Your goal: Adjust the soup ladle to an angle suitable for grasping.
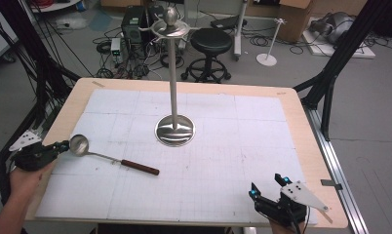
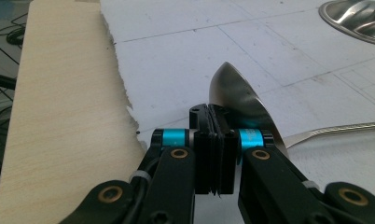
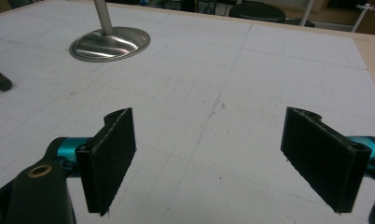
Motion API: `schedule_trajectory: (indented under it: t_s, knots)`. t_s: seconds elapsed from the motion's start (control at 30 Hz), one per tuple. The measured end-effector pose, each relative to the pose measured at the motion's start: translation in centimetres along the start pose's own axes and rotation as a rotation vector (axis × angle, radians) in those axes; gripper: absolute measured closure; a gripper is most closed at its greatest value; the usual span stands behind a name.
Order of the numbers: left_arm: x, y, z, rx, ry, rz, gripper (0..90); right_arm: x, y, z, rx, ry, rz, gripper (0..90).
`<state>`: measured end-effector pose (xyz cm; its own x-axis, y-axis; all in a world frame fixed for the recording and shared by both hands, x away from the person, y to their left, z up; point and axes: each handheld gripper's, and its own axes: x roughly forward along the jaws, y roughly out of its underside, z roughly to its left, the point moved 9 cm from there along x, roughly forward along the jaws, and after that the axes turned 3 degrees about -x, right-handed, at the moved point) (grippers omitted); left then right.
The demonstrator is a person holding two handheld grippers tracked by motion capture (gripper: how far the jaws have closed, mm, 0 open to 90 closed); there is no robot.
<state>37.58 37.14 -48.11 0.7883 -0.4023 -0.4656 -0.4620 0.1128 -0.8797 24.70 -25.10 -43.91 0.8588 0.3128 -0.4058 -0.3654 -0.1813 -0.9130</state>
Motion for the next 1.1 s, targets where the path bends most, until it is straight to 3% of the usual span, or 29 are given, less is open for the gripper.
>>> schedule_trajectory:
  t_s: [0.27, 0.47, 0.73, 0.83, 1.1]
  knots:
    - [0.3, 0.0, -0.6, 0.015, 0.050, -0.006, 89.6, 0.2, 0.0, 0.1, -0.003, -0.001, 0.006, 16.9]
    - [0.5, 0.1, -1.8, 0.040, 0.093, 0.003, 89.5, 0.1, 0.0, 0.1, -0.004, 0.002, 0.003, 16.9]
    - [1.1, -0.6, -3.9, 0.088, 0.128, 0.005, 89.5, 0.1, 0.0, 0.1, -0.002, 0.001, 0.004, 17.0]
    - [1.8, -1.4, -5.6, 0.128, 0.154, 0.007, 89.4, 0.1, 0.0, 0.1, 0.001, 0.000, 0.007, 17.1]
    - [3.0, -1.6, -7.9, 0.141, 0.181, 0.011, 89.4, 0.0, 0.0, 0.0, 0.004, -0.001, 0.003, 17.1]
